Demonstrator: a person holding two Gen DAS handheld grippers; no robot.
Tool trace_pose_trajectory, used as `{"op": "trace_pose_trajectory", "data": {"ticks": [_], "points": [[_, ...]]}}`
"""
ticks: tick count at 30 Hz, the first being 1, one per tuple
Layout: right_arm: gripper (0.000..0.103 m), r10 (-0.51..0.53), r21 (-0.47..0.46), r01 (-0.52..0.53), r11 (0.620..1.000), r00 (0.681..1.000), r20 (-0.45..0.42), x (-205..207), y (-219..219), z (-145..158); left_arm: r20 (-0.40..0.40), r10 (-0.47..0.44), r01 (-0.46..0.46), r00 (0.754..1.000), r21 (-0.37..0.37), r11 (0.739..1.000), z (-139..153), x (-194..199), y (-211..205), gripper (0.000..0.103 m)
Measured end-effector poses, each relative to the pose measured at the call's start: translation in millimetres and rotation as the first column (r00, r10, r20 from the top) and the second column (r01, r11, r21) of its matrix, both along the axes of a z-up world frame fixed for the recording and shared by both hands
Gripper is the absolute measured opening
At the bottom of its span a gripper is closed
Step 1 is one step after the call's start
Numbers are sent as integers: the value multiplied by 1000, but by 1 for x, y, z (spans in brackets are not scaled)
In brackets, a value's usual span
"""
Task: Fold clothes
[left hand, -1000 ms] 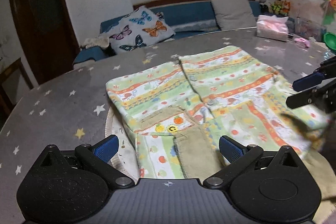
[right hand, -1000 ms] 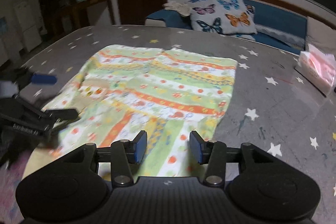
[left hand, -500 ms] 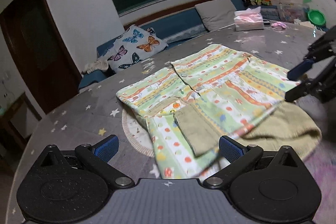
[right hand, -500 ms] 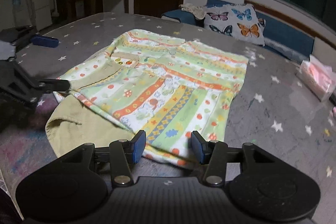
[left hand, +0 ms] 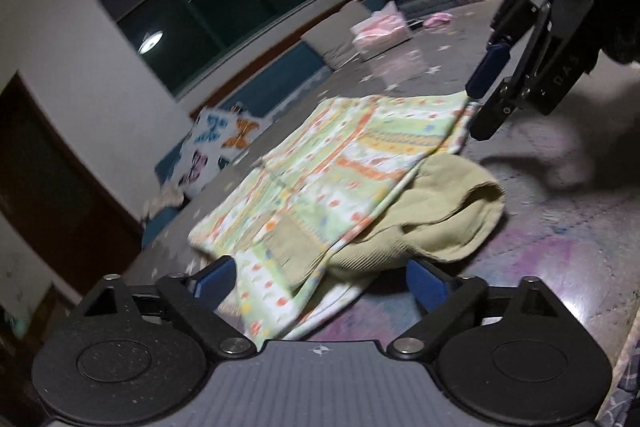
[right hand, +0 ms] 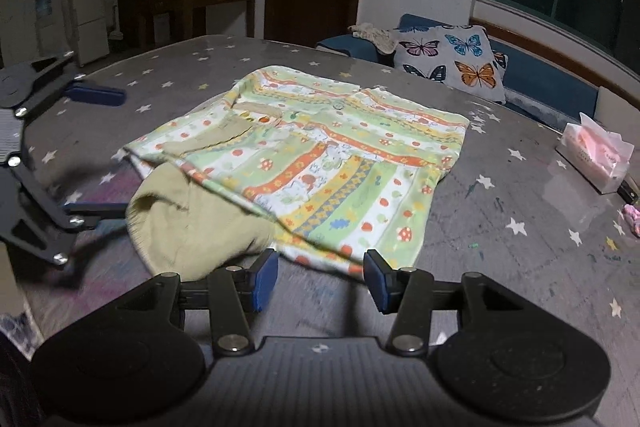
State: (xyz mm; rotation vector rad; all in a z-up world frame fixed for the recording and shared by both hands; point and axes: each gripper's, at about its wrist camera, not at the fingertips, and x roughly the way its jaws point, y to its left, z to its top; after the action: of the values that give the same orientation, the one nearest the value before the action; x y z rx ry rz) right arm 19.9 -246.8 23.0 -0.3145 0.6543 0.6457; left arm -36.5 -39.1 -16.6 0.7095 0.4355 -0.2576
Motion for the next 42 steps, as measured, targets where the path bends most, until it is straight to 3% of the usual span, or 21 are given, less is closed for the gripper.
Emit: {"op": "trace_pose_trajectory", "data": {"ticks": [5,8,13,16,23,34,40,42], "points": [[49,24,-3,-24,1000,1000,11,-5,-2,-3,17,-90,89,996,55,994,-9,2,-16,75],[54,39,-5,-39,999,999,18,-8,-2,-4,14,-138,137,990,72,988,-14,3,-24,60],[54,64,-9,-63,998,998,29,-12,-4,-7,-41,-140,141,989,24,990,-16,13,-26,23],[54,78,-11,-78,997,996,36,-15,-4,-8,-49,-115,114,992,-21,993,-10,18,-23,15],[54,119,-20,-118,993,991,66,-10,0,-10,-54,-29,20,998,-161,987,14,27,-14,9],[55,208,-89,-197,976,968,139,-2,36,-10,-70,-14,-5,997,-266,964,38,41,-1,9],[48,179,-98,-167,981,975,130,10,46,-11,-77,-52,26,996,-307,951,41,40,8,9],[38,166,-92,-156,983,978,122,13,48,-12,-78,-73,44,994,-317,947,40,40,11,9]]}}
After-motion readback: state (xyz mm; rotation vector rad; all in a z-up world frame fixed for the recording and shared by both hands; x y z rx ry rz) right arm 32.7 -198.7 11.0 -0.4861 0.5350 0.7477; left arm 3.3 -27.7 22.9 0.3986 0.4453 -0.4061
